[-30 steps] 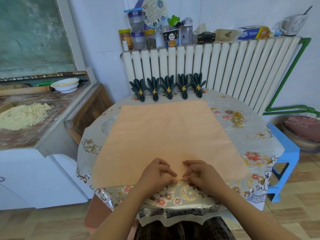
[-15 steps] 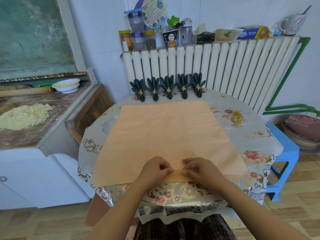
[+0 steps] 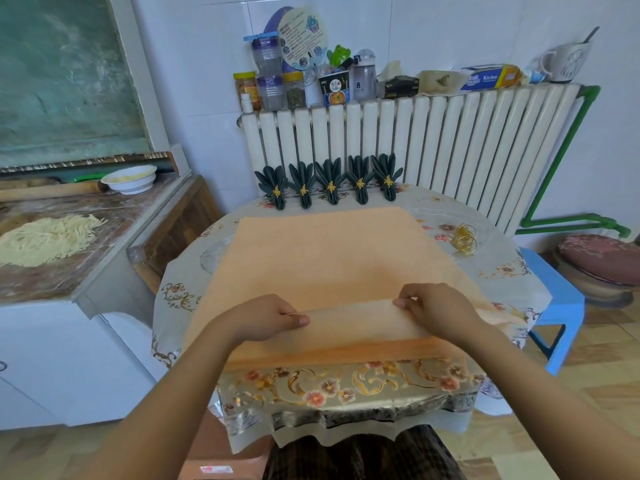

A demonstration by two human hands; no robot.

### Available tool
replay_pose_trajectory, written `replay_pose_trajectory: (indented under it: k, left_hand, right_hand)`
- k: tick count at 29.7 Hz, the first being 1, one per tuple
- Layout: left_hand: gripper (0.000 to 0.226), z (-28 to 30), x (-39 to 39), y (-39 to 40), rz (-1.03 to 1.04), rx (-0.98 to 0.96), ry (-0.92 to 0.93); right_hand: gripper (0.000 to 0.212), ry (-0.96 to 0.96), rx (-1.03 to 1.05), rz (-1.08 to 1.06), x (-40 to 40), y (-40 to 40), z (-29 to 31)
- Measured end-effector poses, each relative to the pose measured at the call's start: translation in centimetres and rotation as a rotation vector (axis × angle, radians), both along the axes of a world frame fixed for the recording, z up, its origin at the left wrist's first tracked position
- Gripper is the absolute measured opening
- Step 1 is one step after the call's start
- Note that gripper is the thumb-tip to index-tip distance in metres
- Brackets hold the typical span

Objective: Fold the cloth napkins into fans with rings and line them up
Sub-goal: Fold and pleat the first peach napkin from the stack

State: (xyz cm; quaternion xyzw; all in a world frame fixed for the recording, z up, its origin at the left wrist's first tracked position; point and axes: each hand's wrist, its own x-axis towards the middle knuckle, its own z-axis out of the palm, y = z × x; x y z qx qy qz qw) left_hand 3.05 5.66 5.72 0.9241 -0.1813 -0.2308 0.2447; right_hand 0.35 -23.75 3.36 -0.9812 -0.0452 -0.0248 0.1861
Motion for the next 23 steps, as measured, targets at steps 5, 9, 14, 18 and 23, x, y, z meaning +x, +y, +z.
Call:
replay_pose_trajectory:
  k: [5, 9, 14, 18, 23]
  left_hand:
    - [0.047, 1.1, 0.1, 0.2, -0.085, 0.06, 0.157]
    - [0.05, 1.2, 1.4, 0.6, -0.036, 0.096, 0.141]
    - [0.048, -0.1, 5.3, 0.8, 0.074, 0.198, -0.063]
    - [0.033, -1.9, 8.5, 0.8, 0.241, 0.328, -0.263]
    - [0.024, -4.2, 14.3, 0.2, 0.361, 0.406, -0.451]
  right_hand:
    - [0.02, 0.275, -0.057, 0.198, -0.2, -1.1, 2.5]
    - [0.021, 0.292, -0.058, 0.222, 2.0, -0.5, 3.0]
    - [0.025, 0.152, -0.17, 0.099, 7.3, 1.2, 1.8]
    - [0.022, 0.11, -0.241, 0.032, 11.5, 1.9, 0.3]
    - [0.025, -0.004, -0.316, -0.011, 18.8, 3.3, -1.8]
